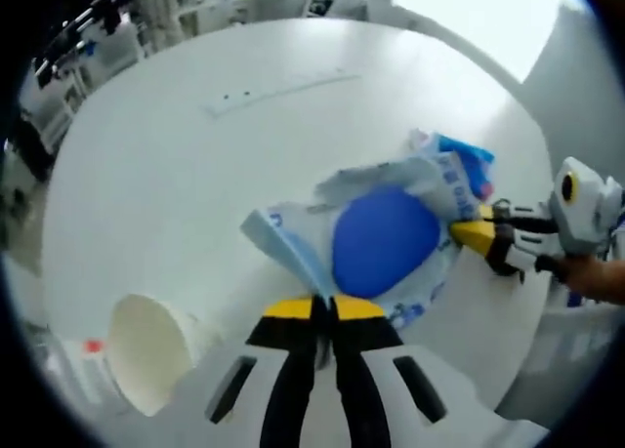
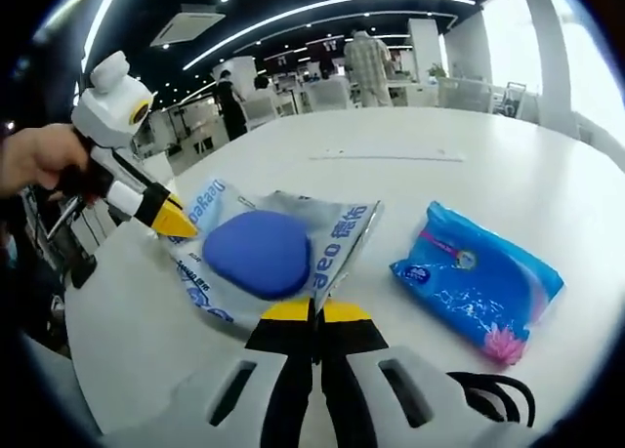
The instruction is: Arrange the tabletop items into an orderly group along one side of the table until the central work area is clear of visible clutter.
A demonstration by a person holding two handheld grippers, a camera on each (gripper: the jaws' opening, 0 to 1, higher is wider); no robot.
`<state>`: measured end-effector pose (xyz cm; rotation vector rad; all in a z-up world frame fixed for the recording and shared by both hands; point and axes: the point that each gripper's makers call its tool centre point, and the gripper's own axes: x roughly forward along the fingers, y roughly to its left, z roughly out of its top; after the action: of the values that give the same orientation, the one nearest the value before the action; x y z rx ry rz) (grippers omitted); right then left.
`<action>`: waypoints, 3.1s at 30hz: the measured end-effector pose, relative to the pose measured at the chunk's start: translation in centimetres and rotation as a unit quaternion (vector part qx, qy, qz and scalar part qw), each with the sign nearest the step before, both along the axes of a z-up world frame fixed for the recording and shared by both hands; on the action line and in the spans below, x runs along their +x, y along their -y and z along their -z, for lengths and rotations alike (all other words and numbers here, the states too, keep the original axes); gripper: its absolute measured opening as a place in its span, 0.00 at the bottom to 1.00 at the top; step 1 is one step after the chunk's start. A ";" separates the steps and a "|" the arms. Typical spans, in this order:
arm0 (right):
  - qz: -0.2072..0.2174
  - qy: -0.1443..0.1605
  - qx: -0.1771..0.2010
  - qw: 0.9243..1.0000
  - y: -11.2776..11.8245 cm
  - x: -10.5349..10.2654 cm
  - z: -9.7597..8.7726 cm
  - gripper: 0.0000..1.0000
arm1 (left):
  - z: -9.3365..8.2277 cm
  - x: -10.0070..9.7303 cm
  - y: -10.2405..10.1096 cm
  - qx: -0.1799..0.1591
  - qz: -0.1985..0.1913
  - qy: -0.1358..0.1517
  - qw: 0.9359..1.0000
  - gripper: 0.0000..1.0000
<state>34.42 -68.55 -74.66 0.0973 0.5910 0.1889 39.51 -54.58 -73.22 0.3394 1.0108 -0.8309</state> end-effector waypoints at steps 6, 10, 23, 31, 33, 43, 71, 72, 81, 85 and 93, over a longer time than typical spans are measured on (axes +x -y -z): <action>-0.015 -0.002 -0.014 1.000 -0.1 0.4 0.3 0.00 | 0.7 0.1 -0.4 -0.008 -0.017 0.036 0.999 0.01; -0.027 -0.002 -0.030 0.999 -0.2 0.6 0.7 0.00 | 1.2 0.0 -0.5 -0.017 -0.030 0.063 0.997 0.01; -0.036 0.003 -0.062 0.997 -0.5 1.5 0.9 0.00 | 2.0 0.2 -2.0 -0.039 -0.082 0.085 0.992 0.11; -0.001 -0.006 -0.047 0.999 -0.4 1.5 1.4 0.00 | 1.7 -0.7 -2.0 -0.041 -0.075 0.085 0.993 0.19; 0.001 -0.008 -0.045 0.999 -0.4 1.5 1.3 0.00 | 1.6 -1.0 -2.5 -0.032 -0.074 0.085 0.993 0.20; 0.014 -0.018 -0.051 0.998 -0.5 1.8 1.5 0.00 | 0.0 -2.1 -3.4 -0.041 -0.072 0.098 0.992 0.22; -0.066 -0.032 -0.081 0.994 -1.5 2.2 1.7 0.07 | -10.1 -12.0 -10.5 -0.122 -0.054 0.211 0.968 0.52; -0.071 -0.031 -0.084 0.993 -1.4 2.2 1.7 0.08 | -10.2 -12.5 -10.9 -0.122 -0.056 0.209 0.969 0.52; -0.089 -0.027 -0.114 0.989 -0.9 2.6 1.3 0.25 | -11.1 -14.7 -12.7 -0.116 -0.045 0.235 0.964 0.57; -0.113 -0.016 -0.128 0.985 -1.2 2.6 0.6 0.40 | -11.1 -15.0 -13.2 -0.117 -0.048 0.236 0.963 0.60; -0.133 -0.002 -0.137 0.982 -1.4 2.2 -0.8 0.50 | -10.9 -15.6 -14.1 -0.117 -0.059 0.232 0.964 0.70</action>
<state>36.59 -67.16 -73.90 -0.2507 0.6276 0.3644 23.96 -40.46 -62.29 0.2521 0.4834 -0.7095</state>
